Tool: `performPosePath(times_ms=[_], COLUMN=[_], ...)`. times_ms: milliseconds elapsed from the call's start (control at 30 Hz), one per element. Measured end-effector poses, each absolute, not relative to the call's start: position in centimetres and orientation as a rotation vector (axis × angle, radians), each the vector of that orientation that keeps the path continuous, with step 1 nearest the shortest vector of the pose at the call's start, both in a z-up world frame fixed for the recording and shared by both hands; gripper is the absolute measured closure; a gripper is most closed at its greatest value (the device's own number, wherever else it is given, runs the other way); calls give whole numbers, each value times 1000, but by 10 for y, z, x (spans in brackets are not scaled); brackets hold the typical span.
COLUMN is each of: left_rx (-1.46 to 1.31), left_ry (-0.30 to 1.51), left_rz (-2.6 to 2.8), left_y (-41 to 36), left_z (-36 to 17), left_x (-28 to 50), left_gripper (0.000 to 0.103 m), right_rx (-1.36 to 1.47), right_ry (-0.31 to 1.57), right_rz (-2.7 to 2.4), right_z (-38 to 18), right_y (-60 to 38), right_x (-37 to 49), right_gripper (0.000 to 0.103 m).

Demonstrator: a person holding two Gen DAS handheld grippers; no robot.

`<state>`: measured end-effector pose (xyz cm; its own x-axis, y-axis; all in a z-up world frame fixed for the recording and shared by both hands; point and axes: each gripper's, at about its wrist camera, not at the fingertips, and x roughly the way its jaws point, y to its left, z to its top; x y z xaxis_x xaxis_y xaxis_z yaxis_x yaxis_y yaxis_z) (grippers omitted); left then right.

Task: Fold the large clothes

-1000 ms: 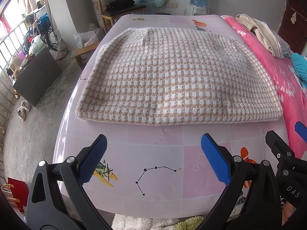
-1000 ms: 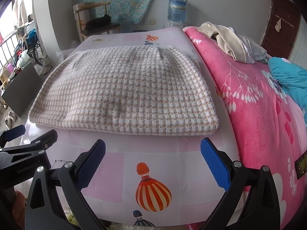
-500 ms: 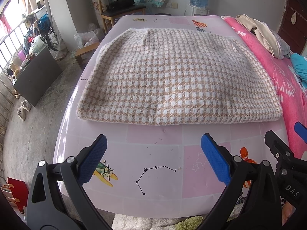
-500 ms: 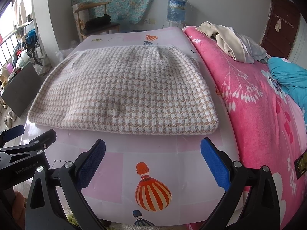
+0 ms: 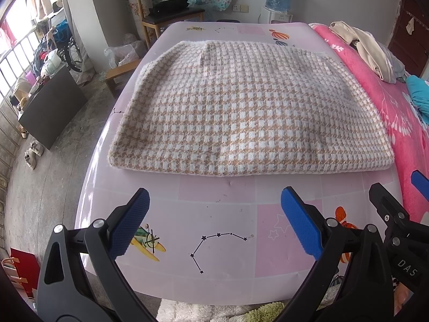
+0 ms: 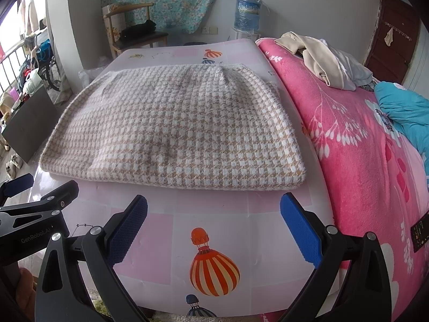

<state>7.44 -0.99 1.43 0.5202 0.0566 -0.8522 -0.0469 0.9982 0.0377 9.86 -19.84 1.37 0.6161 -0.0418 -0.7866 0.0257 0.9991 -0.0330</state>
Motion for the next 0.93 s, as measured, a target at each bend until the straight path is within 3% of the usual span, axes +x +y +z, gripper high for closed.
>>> performPosePath(times_ms=[933], left_rx=[7], left_ry=[1030], left_rz=[62], left_y=[-8], left_z=[14], left_x=[76], left_gripper=[8], right_rx=[-24], right_ry=[912], right_rz=[-39], right_z=[13], right_y=[-196], right_x=[100], right_gripper=[6])
